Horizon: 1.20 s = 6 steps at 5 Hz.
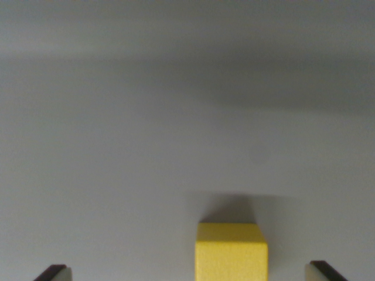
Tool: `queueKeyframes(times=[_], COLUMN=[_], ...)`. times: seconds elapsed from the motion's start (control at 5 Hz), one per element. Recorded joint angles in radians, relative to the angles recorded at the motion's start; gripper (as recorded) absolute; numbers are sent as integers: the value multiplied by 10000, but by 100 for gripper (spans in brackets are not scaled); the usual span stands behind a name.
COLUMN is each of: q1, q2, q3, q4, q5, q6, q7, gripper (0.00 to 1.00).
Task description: Pick yellow cube
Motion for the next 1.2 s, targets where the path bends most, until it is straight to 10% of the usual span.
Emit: queueKeyframes(times=[1.2], q1=[-188], q2=[550], q3=[-53], q4=[-832], q5=[157], q6=[-1230], q7=[-401], gripper=[0])
